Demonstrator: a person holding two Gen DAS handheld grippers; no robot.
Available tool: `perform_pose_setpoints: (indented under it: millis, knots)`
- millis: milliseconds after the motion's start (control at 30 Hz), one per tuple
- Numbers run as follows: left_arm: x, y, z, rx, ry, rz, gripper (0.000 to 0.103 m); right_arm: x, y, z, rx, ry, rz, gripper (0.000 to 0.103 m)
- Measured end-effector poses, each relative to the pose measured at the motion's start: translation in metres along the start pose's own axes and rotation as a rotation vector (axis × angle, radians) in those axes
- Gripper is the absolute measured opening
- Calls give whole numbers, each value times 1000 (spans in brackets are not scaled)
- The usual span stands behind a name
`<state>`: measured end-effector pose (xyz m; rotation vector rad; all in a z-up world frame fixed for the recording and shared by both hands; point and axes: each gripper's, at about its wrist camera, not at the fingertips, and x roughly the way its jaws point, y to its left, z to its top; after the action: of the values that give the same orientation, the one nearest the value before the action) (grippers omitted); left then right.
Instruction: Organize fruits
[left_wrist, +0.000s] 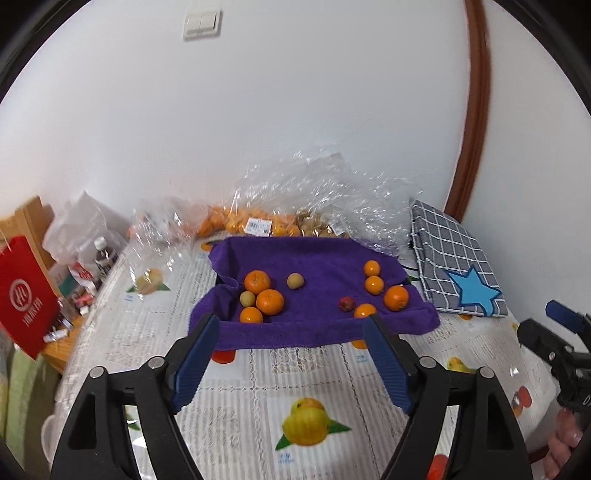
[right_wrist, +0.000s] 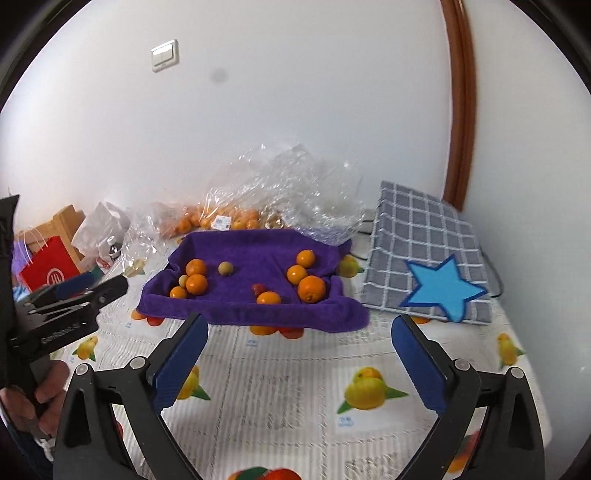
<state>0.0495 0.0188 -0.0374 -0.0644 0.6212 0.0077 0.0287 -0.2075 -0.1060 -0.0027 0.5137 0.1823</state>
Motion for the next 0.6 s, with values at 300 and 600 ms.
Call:
perform_pose_setpoints:
  millis: [300, 600]
  knots:
    - [-40, -11, -3, -3, -36, -8, 85, -40, -3, -3, 15, -39, -28, 99]
    - [-44, -18, -3, 4, -44, 9, 85, -42, -9, -4, 29, -18, -57, 99]
